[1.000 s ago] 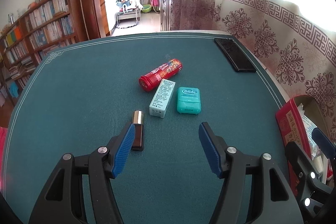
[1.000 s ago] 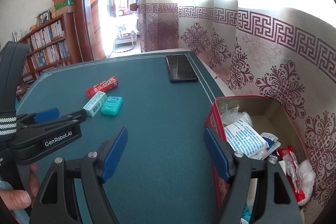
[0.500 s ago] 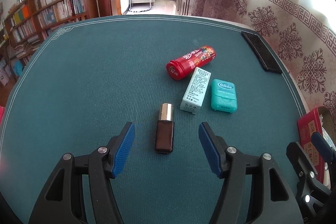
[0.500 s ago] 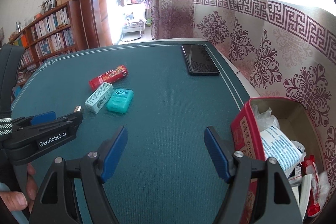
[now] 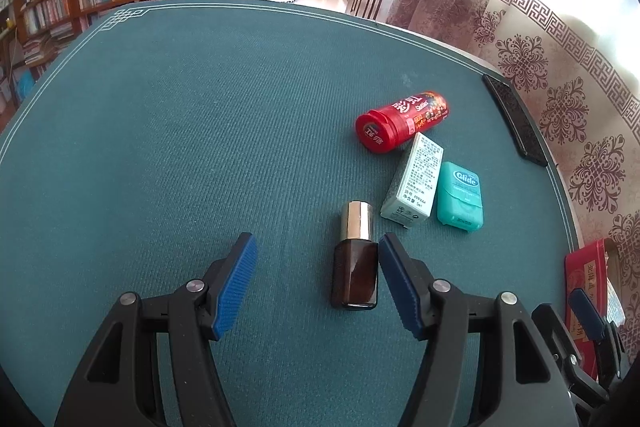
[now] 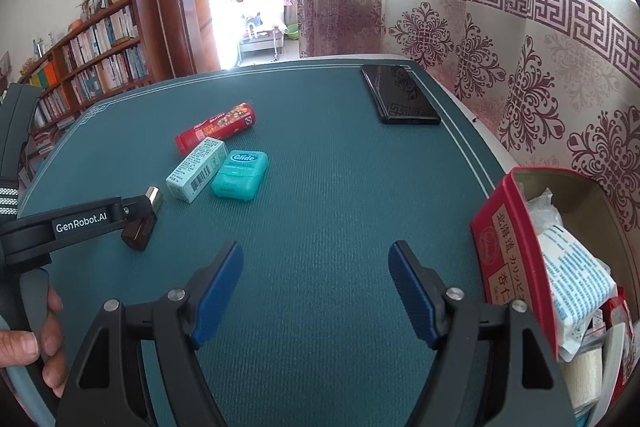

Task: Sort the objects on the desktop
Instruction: 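Grasp the brown glass bottle with the left gripper while the right grasps the teal Glide floss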

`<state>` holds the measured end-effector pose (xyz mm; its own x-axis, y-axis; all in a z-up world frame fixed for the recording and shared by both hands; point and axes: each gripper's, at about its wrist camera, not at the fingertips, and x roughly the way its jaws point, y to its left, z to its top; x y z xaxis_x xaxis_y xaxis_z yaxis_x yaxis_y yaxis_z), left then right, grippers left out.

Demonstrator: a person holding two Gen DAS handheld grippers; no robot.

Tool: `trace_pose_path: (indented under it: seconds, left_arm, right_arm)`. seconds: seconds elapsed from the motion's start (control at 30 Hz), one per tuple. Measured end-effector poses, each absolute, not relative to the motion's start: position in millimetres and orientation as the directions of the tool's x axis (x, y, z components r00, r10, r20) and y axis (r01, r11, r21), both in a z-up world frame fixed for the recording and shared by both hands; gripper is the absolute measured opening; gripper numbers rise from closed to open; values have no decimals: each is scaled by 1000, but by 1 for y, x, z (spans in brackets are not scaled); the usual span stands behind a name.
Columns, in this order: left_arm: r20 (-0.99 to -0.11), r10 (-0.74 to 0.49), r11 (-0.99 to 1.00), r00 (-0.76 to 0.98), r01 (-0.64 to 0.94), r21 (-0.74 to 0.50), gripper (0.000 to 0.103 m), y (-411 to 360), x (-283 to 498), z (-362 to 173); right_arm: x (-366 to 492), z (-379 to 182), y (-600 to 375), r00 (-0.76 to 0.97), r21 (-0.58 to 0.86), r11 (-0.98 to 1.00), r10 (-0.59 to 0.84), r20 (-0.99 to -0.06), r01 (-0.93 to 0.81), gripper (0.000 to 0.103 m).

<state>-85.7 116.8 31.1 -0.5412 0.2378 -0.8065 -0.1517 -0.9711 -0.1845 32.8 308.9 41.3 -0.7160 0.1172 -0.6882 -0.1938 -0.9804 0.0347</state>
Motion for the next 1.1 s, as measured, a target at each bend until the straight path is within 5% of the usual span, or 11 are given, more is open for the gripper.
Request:
trace_pose_path:
  seconds: [0.23,0.27,0.33,0.37,1.1]
  left_arm:
    - [-800,143,-981,-583,-192,-35,65,136,-84,24]
    - [-796,158,-979,-585,-199,-48,61,135,-84,24]
    - [-792,181,-976,-584,-204,-73,28,131,-84,26]
    - [-793,187,-976,-580,-199,-84,22,129,-86,26]
    - [-729,212,-977,-651,-139,-160,22,109,-83,47]
  right_arm:
    - [33,39,309,-712,42,-979,114,-693,-198,79]
    - [33,38,309,-710,42,-979,113,-695,-197,79]
    - [32,37,308,-705,39,-980,111,-700,-194,79]
    - [31,36,307,-703,36,-981,110,-703,-190,79]
    - [-48,31,273,-678,8,-995,61,-733,-98,79]
